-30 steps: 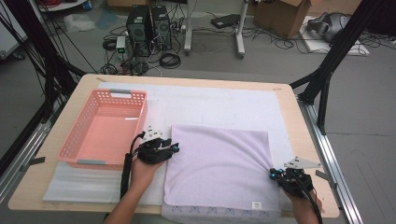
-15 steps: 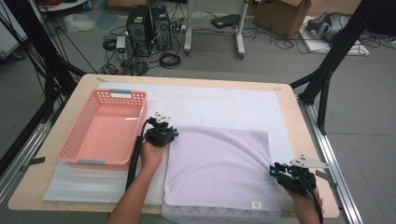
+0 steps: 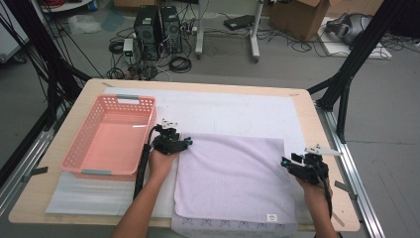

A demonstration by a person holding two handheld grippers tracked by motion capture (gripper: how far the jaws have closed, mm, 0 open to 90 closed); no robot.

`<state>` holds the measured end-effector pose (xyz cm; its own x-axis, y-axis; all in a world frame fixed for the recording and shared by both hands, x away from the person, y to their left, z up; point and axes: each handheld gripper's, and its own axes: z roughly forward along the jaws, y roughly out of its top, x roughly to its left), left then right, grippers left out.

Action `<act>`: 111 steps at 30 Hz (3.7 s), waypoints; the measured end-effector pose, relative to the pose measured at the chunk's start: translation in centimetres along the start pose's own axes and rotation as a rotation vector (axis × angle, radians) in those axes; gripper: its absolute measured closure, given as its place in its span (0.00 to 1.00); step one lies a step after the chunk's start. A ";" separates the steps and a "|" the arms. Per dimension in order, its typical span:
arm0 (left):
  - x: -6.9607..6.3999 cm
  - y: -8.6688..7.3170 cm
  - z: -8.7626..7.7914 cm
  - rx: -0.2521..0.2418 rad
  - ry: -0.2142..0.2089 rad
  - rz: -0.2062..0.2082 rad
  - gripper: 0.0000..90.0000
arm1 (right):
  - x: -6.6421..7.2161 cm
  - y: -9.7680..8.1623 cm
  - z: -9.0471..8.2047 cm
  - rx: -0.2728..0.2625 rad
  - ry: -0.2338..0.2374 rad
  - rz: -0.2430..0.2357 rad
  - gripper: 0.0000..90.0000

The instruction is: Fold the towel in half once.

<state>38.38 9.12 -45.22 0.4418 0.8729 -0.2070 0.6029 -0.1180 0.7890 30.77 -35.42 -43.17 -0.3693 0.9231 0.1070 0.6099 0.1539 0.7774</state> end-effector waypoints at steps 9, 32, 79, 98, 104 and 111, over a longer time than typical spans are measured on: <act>-0.6 0.0 0.2 0.015 -0.016 0.047 0.93 | -1.3 1.6 3.8 0.079 -0.042 0.011 0.63; 1.1 4.9 1.2 -0.120 0.009 -0.084 0.95 | -3.2 5.9 5.5 -0.076 -0.068 0.009 0.96; -0.9 3.9 -0.9 -0.139 -0.084 0.058 0.57 | -1.7 6.9 4.3 -0.008 0.007 0.023 0.56; -2.3 -2.2 -6.2 -0.124 -0.137 0.131 0.58 | 1.0 0.9 -1.2 -0.035 0.069 0.022 0.56; -2.2 -3.9 -7.1 -0.102 -0.145 0.101 0.56 | 2.4 0.4 -2.4 -0.039 0.074 -0.026 0.56; -2.5 -6.1 -8.3 -0.048 -0.117 0.127 0.56 | 3.3 -1.7 -3.7 -0.018 0.031 -0.068 0.58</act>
<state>28.06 11.62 -44.72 0.5885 0.7909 -0.1678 0.5063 -0.1986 0.8392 25.93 -33.91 -41.87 -0.4307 0.8996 0.0724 0.5702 0.2091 0.7944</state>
